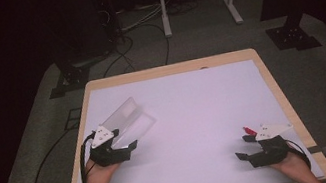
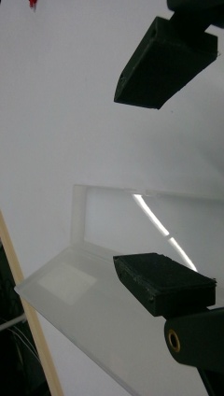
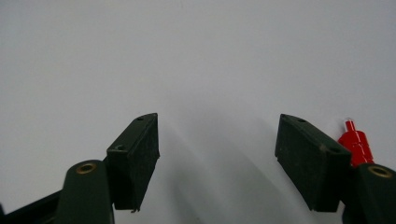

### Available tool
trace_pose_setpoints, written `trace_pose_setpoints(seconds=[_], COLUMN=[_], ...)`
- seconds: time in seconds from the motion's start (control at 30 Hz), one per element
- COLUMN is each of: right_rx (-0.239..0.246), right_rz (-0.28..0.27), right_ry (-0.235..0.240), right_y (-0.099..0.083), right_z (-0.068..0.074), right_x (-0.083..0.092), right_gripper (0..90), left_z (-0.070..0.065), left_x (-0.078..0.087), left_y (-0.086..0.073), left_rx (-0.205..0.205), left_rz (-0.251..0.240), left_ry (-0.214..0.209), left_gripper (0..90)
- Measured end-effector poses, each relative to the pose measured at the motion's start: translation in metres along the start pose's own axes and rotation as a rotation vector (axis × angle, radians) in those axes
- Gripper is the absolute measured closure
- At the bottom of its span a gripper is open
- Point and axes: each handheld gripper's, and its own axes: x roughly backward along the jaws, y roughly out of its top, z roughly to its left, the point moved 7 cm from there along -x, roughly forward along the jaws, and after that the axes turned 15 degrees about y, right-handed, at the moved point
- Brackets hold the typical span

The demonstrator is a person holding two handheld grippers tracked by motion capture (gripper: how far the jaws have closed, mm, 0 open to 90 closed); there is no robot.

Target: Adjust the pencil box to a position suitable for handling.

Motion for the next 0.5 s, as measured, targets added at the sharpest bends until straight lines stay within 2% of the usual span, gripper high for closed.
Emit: trace_pose_setpoints(seconds=[0.07,0.2,0.5], right_rx=[0.001,0.004,0.009], right_rz=[0.0,0.006,0.021], right_ry=[0.0,0.003,0.008], right_y=[0.0,0.0,-0.001], right_z=[0.0,0.001,0.002], right_x=[0.0,-0.001,-0.003], right_gripper=[29.7,29.7,29.7], left_z=[0.003,0.005,0.013], left_x=[0.0,0.0,-0.004], left_y=[-0.002,-0.004,-0.014], left_rx=[-0.002,0.013,0.001], left_rz=[0.007,0.012,0.057], left_ry=[0.005,-0.011,0.01], left_gripper=[17.9,17.8,18.7])
